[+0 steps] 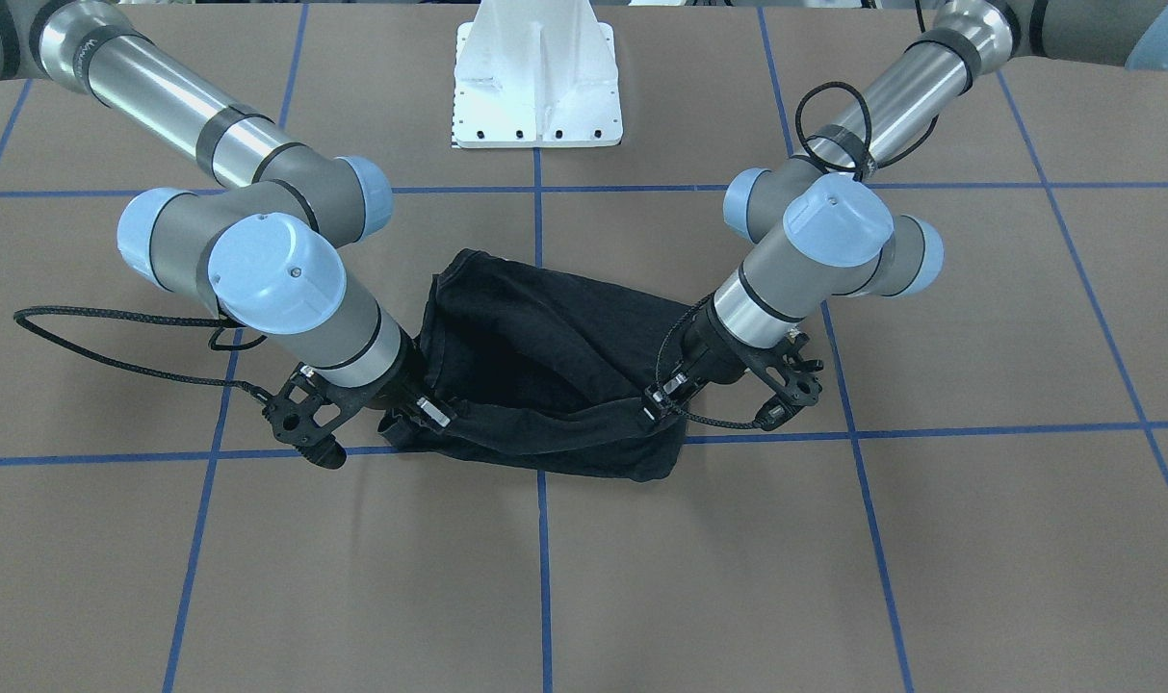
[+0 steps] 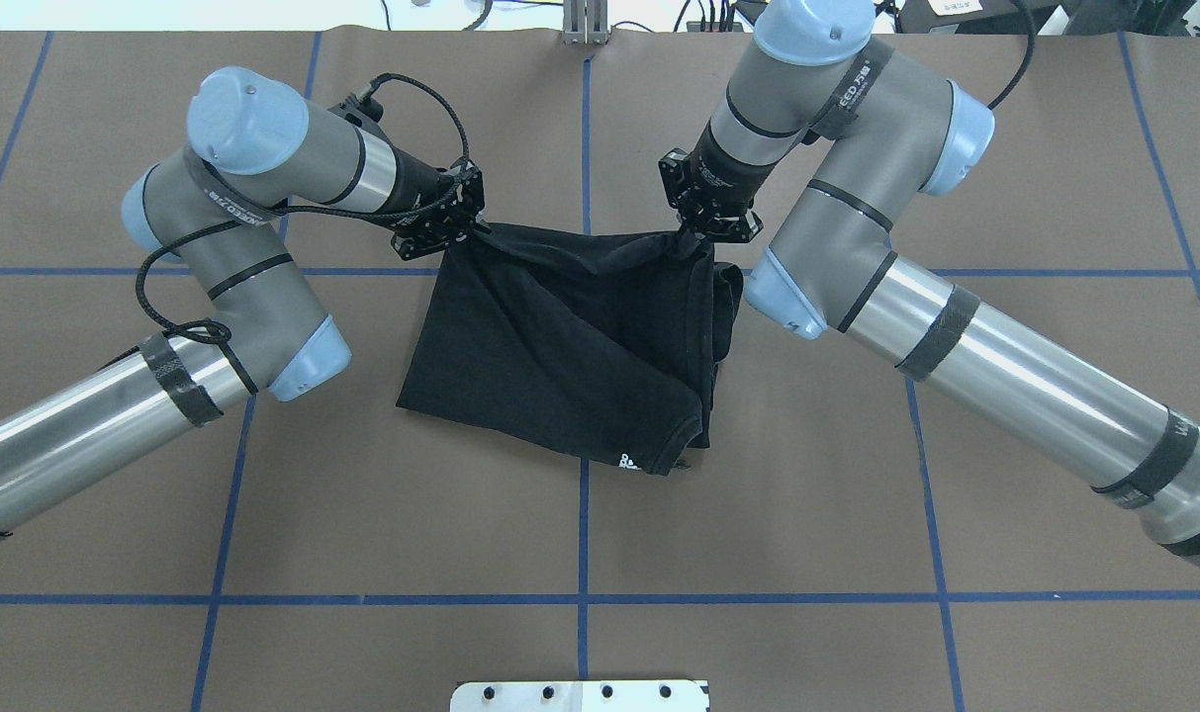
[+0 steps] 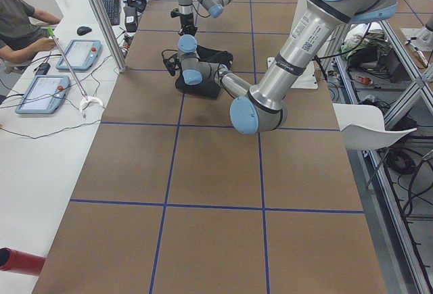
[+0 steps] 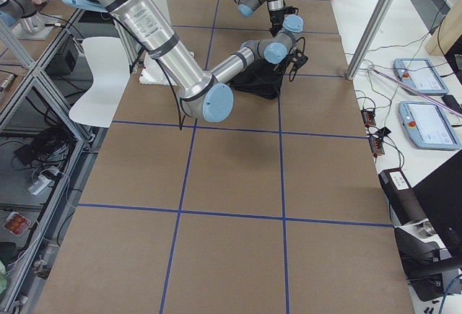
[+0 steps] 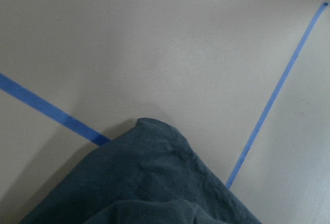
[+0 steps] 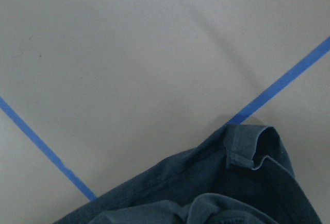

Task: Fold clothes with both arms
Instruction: 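Open both grippers and release the folded edge onto the shirt, then lower the right gripper onto the folded shirt's top while the left gripper holds back, then press the right gripper across the folded shirt toward its far edge, smoothing it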

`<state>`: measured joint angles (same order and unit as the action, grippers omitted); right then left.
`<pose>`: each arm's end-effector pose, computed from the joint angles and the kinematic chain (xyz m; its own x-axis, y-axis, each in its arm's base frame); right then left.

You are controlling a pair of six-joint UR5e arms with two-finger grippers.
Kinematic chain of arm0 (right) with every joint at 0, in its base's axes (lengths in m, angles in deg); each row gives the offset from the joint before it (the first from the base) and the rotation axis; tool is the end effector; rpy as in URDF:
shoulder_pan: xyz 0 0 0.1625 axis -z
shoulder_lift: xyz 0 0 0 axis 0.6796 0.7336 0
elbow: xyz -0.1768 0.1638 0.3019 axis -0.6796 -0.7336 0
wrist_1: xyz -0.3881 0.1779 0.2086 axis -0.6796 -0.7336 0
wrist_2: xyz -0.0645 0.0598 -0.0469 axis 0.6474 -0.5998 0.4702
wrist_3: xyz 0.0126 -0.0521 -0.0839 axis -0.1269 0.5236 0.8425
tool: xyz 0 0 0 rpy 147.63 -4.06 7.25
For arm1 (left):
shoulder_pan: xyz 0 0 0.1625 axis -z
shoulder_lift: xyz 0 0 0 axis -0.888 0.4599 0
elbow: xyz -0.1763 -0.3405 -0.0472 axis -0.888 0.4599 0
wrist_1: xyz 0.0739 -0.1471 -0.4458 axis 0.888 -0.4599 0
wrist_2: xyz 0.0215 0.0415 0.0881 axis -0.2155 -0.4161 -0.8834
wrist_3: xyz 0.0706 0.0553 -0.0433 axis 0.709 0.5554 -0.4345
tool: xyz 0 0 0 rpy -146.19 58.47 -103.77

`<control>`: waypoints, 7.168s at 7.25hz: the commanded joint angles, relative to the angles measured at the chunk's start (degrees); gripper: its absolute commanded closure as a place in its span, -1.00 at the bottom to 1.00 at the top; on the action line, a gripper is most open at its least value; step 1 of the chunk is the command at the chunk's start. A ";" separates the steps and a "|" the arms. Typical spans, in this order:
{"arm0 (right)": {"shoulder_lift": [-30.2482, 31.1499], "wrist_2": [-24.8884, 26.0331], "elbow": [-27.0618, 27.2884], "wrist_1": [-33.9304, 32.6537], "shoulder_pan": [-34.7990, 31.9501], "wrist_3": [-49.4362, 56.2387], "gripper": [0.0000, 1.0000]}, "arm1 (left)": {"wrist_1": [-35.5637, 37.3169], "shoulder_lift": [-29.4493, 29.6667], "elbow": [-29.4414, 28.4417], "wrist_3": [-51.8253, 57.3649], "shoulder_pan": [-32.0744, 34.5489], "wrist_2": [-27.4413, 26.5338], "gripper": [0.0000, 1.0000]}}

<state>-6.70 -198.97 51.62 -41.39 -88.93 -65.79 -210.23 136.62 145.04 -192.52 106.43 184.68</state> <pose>-0.4957 -0.6226 0.1849 0.4155 0.6845 0.5990 -0.3904 0.7290 -0.5623 0.5024 -0.6048 0.2125 0.1251 -0.5465 -0.8280 0.3812 0.7970 -0.4685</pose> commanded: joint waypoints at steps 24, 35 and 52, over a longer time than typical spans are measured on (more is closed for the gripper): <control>-2.15 45.53 10.26 -9.06 27.04 47.78 -0.62 | 3.92 -11.12 11.57 9.33 2.51 -2.22 -1.00; 0.13 45.88 15.87 -16.24 25.72 48.40 1.00 | 3.92 -10.59 11.66 9.42 2.25 -2.13 -1.00; 0.22 35.51 26.25 -26.88 19.48 53.15 0.64 | 3.92 -10.59 11.49 9.42 2.34 -2.13 -1.00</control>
<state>-6.57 -162.99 76.40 -66.48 -69.44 -12.68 -206.31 125.99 156.53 -183.10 108.76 182.57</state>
